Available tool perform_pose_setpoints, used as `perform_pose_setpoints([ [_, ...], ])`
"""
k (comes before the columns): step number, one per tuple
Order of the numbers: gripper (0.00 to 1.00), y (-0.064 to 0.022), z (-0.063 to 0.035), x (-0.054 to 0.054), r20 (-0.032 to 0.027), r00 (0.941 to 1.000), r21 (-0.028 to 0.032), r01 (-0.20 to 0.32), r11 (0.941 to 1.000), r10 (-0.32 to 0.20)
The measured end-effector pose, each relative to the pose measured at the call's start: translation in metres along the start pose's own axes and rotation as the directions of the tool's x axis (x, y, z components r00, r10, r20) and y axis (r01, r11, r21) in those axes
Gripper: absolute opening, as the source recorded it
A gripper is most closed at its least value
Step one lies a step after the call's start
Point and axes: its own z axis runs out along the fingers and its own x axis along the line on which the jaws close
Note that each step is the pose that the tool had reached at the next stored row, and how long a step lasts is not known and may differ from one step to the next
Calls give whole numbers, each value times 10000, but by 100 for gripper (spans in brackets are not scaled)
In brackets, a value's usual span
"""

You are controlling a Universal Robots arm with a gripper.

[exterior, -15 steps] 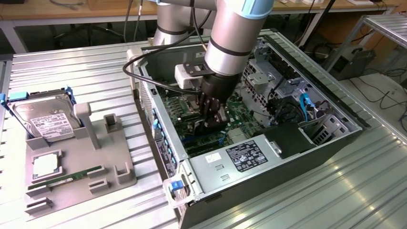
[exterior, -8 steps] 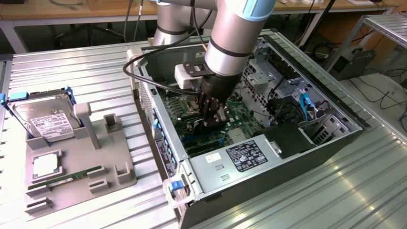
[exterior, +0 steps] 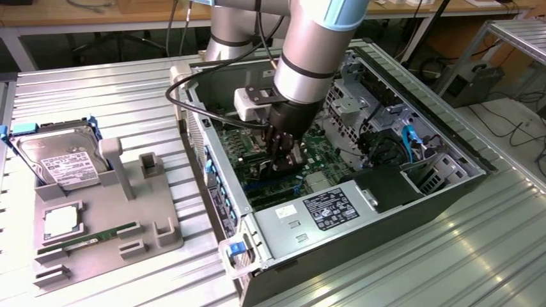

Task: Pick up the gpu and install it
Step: 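Insert the gpu into the slot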

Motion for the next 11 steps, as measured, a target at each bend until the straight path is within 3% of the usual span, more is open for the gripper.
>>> perform_pose_setpoints([
  [6,26,-4,42,0,9,10000,0,0,10000,0],
  [11,26,-4,45,-5,60,10000,-1,6,10000,-6],
])
